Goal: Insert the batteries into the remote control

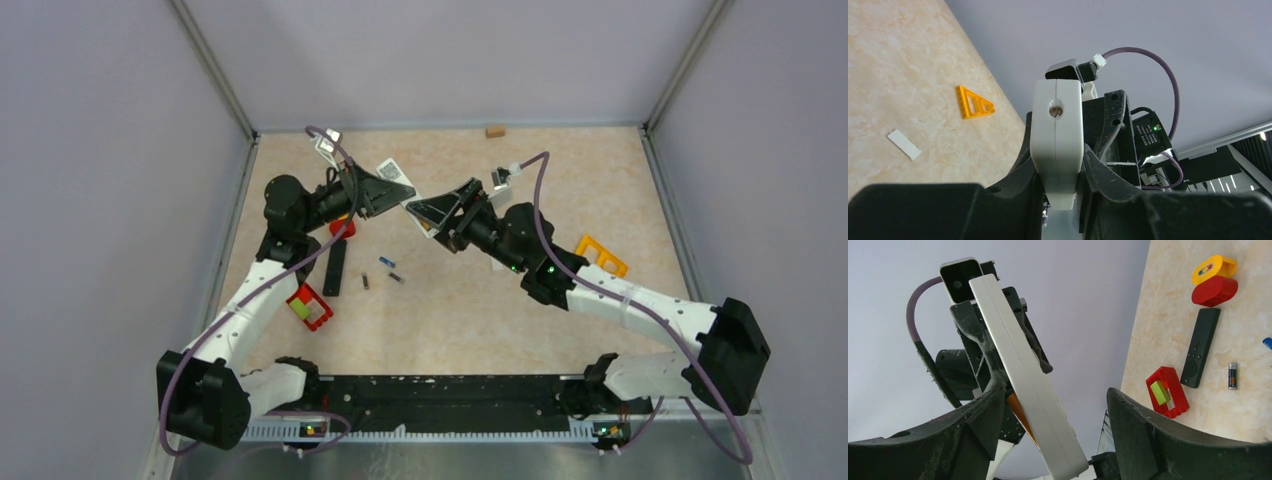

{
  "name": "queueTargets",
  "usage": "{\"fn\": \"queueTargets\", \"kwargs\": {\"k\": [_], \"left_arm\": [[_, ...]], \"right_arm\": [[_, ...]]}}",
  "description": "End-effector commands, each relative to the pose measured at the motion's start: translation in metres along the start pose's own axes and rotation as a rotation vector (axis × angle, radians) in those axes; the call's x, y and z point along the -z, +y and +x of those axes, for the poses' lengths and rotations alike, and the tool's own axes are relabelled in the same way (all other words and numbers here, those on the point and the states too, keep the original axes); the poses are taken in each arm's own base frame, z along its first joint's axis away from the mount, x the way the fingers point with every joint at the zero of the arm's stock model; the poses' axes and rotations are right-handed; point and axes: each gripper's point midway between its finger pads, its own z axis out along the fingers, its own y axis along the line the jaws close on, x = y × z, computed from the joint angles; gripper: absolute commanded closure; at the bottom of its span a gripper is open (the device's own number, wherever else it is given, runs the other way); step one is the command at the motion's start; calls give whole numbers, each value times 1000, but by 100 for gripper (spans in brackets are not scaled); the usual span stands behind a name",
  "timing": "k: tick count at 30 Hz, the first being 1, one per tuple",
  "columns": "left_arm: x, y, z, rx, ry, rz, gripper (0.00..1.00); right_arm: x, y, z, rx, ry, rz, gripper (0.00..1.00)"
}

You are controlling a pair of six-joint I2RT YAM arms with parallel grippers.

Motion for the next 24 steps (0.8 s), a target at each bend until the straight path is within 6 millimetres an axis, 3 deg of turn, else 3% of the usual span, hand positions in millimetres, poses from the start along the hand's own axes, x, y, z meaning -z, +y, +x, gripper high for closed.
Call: {"fn": "queueTargets", "kwargs": {"k": [1,24], "left_arm": [[2,-16,-3,-102,-4,69,100],[0,-31,-12,1,-24,73,100]], "right_arm": [[-2,31,-8,-7,-5,-78,26],[2,15,-5,20,1,-74,68]]}}
